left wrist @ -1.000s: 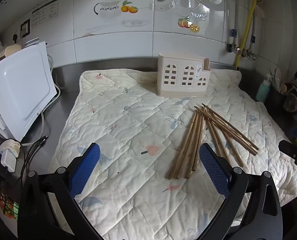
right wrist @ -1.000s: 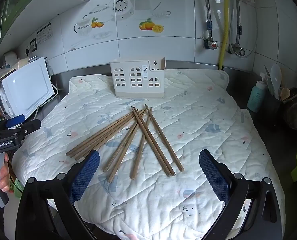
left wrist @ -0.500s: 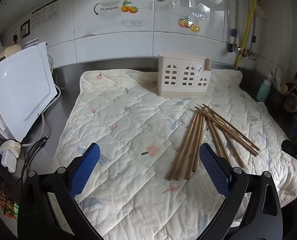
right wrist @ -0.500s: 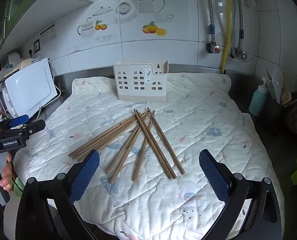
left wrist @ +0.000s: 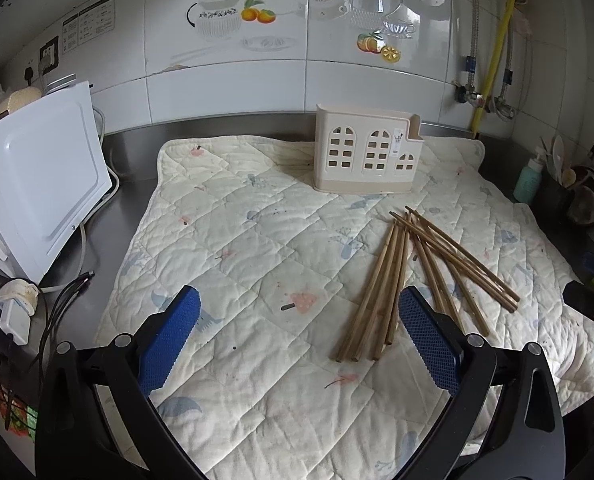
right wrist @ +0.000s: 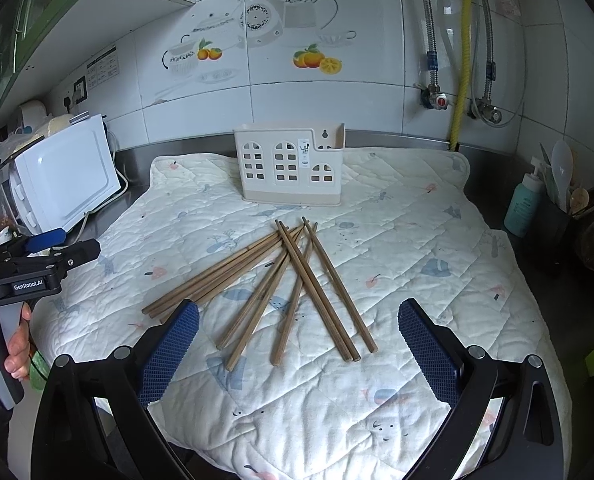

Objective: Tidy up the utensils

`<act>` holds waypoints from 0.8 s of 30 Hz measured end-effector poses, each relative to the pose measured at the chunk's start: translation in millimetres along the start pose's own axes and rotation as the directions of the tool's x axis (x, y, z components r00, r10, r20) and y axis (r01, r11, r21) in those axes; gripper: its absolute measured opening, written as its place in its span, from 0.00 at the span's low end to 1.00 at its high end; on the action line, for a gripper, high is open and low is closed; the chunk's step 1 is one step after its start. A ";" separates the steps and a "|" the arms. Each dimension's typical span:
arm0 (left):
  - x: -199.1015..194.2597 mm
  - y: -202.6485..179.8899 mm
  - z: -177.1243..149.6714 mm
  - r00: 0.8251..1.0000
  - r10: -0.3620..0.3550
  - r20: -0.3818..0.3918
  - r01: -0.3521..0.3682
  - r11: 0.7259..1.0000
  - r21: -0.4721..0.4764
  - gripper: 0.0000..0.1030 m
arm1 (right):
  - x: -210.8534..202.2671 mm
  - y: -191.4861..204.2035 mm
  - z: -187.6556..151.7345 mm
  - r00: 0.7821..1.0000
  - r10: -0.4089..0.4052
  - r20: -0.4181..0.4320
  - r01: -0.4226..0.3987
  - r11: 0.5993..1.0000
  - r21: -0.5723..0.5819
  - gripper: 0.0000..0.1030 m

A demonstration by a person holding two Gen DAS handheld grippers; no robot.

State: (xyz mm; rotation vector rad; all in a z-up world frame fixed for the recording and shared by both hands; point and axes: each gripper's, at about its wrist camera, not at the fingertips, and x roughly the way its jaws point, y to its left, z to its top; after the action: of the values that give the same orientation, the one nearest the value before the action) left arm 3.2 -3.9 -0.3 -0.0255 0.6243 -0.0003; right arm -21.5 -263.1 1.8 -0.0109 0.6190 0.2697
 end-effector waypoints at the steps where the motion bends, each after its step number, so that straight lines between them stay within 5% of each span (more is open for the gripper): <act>1: 0.2 -0.8 0.0 1.000 0.007 0.003 -0.007 1.000 0.005 0.95 | 0.8 -0.4 -0.9 1.000 0.001 0.000 -0.001 1.000 0.001 0.94; 24: 6.0 1.3 -0.2 1.000 0.015 0.010 -0.015 1.000 -0.005 0.95 | 7.8 -7.9 -1.9 1.000 -0.007 -0.004 0.007 1.000 0.016 0.94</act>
State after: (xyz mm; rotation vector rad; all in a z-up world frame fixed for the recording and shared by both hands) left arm 8.0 -2.7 -4.0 -0.0254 0.6143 0.0153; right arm -14.5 -269.0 -4.9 0.0018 0.6252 0.2576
